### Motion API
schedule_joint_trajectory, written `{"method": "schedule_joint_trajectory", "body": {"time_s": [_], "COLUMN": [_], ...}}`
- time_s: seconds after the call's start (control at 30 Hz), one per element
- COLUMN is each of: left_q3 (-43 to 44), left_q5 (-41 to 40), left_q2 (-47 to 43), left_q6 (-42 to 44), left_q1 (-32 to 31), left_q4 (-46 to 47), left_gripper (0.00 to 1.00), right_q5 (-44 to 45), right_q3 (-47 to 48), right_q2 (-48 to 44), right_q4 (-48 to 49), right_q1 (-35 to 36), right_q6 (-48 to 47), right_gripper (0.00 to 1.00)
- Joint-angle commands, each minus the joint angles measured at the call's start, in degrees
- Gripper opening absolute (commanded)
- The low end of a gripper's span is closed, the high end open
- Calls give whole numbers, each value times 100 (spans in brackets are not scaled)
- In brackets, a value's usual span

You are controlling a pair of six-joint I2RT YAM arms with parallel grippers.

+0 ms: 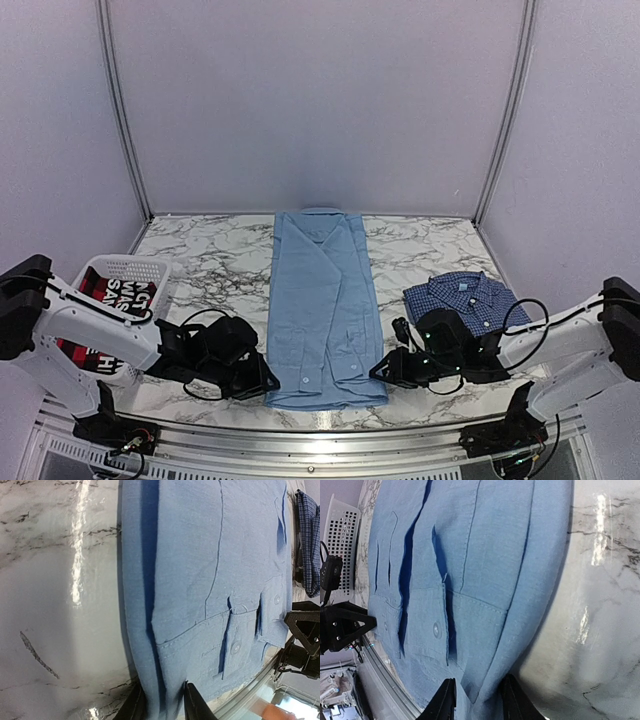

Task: Fold and stack the long sleeve shirts
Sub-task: Pick up the rectangle-folded shirt from the center of the board, then fold the rectangle-folded shirt at the center of the board.

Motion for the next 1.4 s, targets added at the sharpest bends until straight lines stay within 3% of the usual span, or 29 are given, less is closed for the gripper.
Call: {"method": "schedule_joint_trajectory", "body": {"time_s": [0.0,0.2,0.43,0.83,1.13,1.37], "left_q3": [-86,-93,67,837,1662,2486], "left_q5": [126,257,185,86,675,1225], "left_q2": [194,239,42,-429,-39,769], "left_q6": [73,29,79,527,1262,1716], "left_q1": [-68,-69,-60,403,1668,2559], "left_q4": [-525,-90,59,-231,-214,-59], "left_gripper": [22,1,0,0,0,0], "right_q5": [-40,-85,-145,137,-306,-703], "right_q3": [78,208,378,1286,2077,2971], "right_q2": [89,-12,-186,-578,299,1444], "right_q4": [-97,-163,-293,-1052,-893,-582], "right_q1": [69,69,64,-40,-914,-1616], "right_q6": [28,52,70,-126,-706,-1127], "right_gripper": [28,15,0,0,0,0]}}
